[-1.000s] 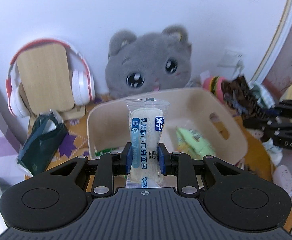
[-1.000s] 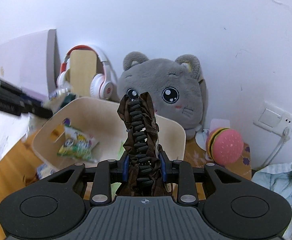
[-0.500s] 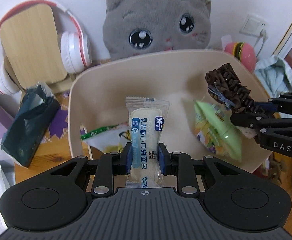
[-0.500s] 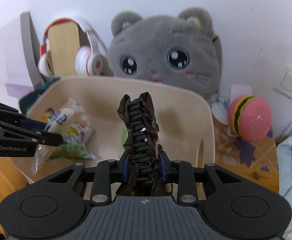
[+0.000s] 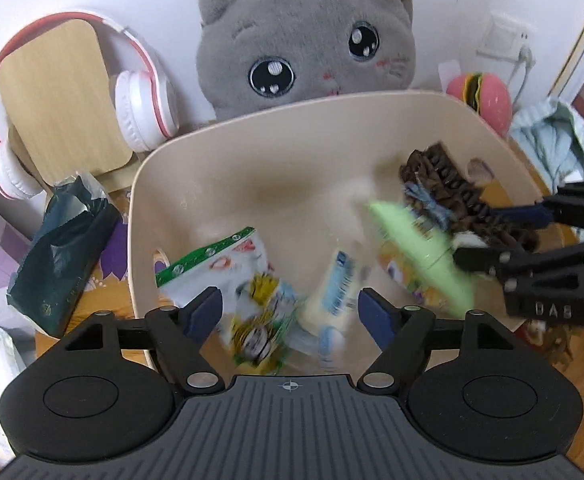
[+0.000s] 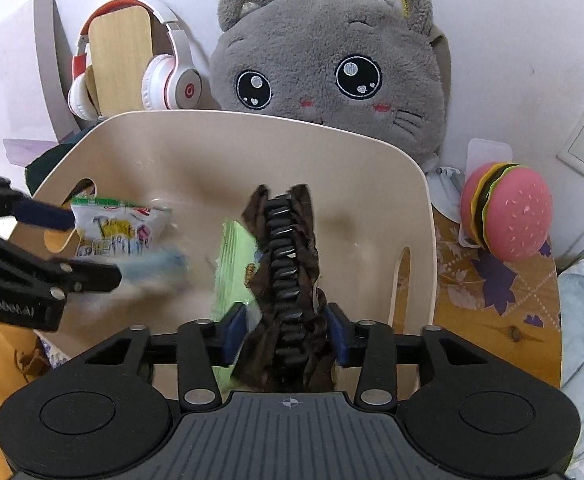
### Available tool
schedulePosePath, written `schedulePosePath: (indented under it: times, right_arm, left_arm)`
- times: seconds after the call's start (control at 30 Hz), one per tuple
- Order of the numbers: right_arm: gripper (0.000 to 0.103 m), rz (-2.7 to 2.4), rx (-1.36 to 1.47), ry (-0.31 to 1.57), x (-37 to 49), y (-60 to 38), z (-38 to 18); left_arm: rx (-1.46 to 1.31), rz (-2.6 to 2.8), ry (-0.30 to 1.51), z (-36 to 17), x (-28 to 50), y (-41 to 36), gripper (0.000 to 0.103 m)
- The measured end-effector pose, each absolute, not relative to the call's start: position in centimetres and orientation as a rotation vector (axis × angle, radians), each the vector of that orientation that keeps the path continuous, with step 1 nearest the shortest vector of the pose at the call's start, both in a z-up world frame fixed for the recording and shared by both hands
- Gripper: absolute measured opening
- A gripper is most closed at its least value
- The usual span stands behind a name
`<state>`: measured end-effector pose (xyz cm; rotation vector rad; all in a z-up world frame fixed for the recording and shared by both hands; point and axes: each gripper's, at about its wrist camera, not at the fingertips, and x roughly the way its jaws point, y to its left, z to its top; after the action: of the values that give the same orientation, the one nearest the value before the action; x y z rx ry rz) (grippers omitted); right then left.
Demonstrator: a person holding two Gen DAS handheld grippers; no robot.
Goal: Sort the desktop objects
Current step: 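Carry the bread roll and brown scrunchie over the basket and release both, then move the left tool to the beige claw clip and grasp it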
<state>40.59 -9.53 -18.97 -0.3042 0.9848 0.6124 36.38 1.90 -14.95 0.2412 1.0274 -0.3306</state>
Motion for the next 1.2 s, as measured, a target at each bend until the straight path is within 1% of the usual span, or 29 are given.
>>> schedulePosePath:
  times: [0.07,0.23,0.33,0.4,0.43,0.57,0.73,0.77,0.83,1.0,1.2]
  right_arm:
    - [0.066,0.618,-0.304,0.972,40.4,-9.8,-18.6]
    - [0.078,0.63,-0.284,0.926,39.9,-10.8,-17.2]
    - [0.08,0.641,-0.26,0.889,39.5,-11.9,-16.2]
    - [0.086,0.643,-0.25,0.864,39.2,-12.7,-15.5]
    - [0.091,0.64,-0.246,0.846,39.0,-13.2,-15.2]
    - [0.092,0.626,-0.227,0.785,38.1,-16.0,-14.2]
    - [0.094,0.585,-0.244,0.741,36.7,-20.1,-14.0]
    - [0.097,0.579,-0.249,0.739,36.3,-20.9,-14.1]
    - [0.103,0.565,-0.255,0.753,35.8,-22.3,-14.6]
    - [0.103,0.516,-0.236,0.831,34.6,-24.9,-16.6]
    - [0.103,0.503,-0.227,0.935,32.6,-25.7,-20.1]
  left_arm:
    - [0.217,-0.331,1.035,-14.5,36.4,2.2,0.077]
    - [0.2,-0.329,1.006,-13.3,35.7,3.4,0.077]
    - [0.189,-0.331,0.979,-12.5,35.0,4.7,0.077]
    - [0.182,-0.326,0.963,-11.9,34.5,5.7,0.077]
    - [0.178,-0.324,0.957,-11.7,34.2,6.3,0.077]
    - [0.173,-0.321,0.936,-11.1,32.8,8.6,0.078]
    - [0.205,-0.322,0.943,-11.7,30.9,11.1,0.079]
    - [0.203,-0.319,0.953,-12.0,30.6,11.5,0.079]
    - [0.185,-0.303,0.983,-12.9,30.2,12.3,0.079]
    - [0.204,-0.299,1.062,-15.2,29.1,13.3,0.079]
    - [0.263,-0.309,1.163,-17.9,27.9,13.4,0.079]
